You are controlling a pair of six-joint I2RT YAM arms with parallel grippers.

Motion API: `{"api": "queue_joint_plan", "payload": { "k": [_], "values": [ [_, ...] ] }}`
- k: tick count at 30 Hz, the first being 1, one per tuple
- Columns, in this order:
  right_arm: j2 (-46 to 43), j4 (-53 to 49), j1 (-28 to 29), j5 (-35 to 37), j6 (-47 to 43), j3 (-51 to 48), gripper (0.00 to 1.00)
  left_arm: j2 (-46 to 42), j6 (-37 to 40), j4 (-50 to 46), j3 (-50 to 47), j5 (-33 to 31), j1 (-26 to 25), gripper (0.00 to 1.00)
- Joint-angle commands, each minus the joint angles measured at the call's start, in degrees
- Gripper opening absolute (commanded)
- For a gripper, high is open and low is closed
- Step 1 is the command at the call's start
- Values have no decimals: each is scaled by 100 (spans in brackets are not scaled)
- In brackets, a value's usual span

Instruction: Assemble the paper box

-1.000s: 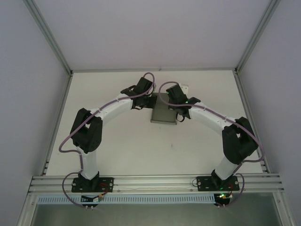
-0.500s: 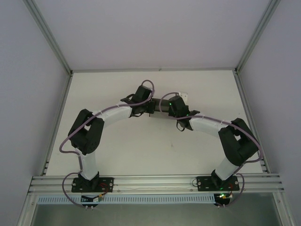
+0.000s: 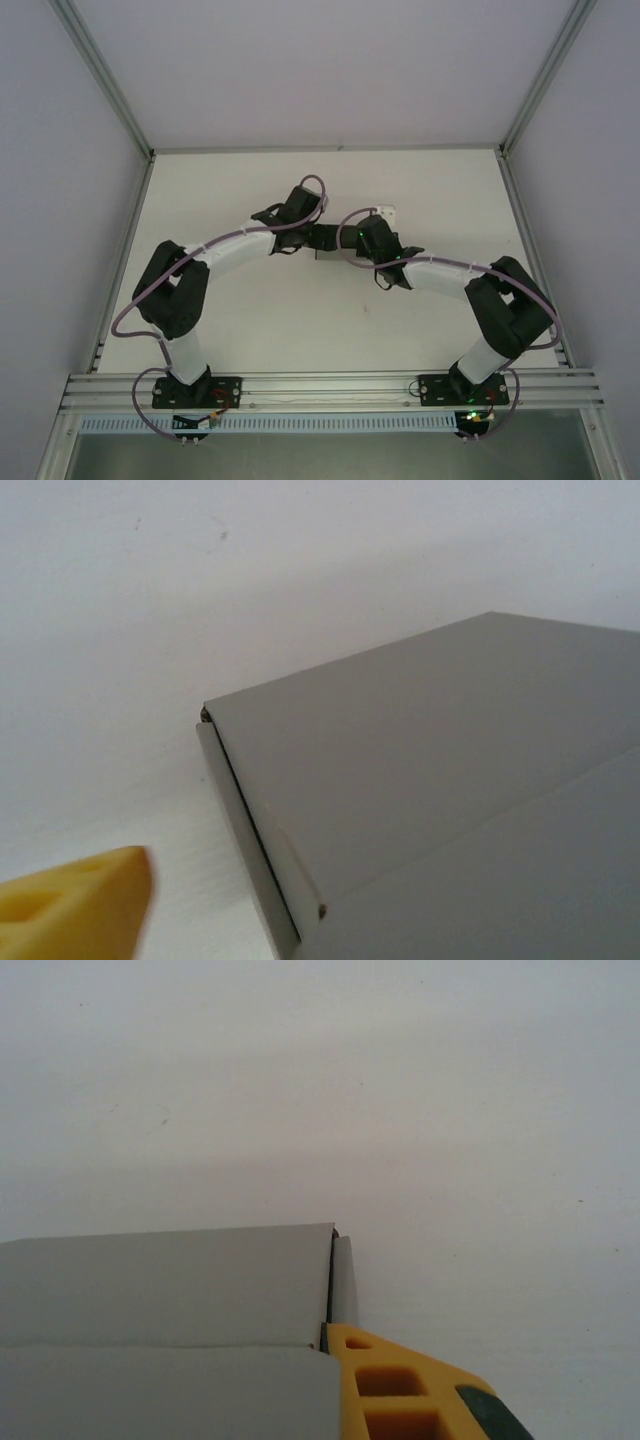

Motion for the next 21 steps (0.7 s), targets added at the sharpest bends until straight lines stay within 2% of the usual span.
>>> {"api": "queue_joint_plan", "payload": {
  "k": [1, 6, 8, 13, 16, 19, 21],
  "values": [
    [30, -150, 86, 10, -40, -152, 10, -487, -26, -429, 61, -190, -15, 100],
    [20, -25, 125, 81, -71, -265, 14, -997, -370, -917, 146, -818, 44, 100],
    [34, 76, 141, 89, -76, -321, 14, -1161, -647, -932, 135, -885, 137, 100],
    [100, 458, 234, 128, -150, -497, 15, -1241, -1312, -246, -122, 229, 605, 100],
    [126, 547, 295, 160, -184, -528, 15, -694, -1333, -474, 287, 586, 760, 100],
    [152, 574, 313, 177, -176, -548, 16, -134, -1353, -344, 455, 1299, 904, 100],
    [170, 561, 316, 173, -168, -561, 16, 151, -1415, -131, 440, 1777, 981, 96]
  ]
}}
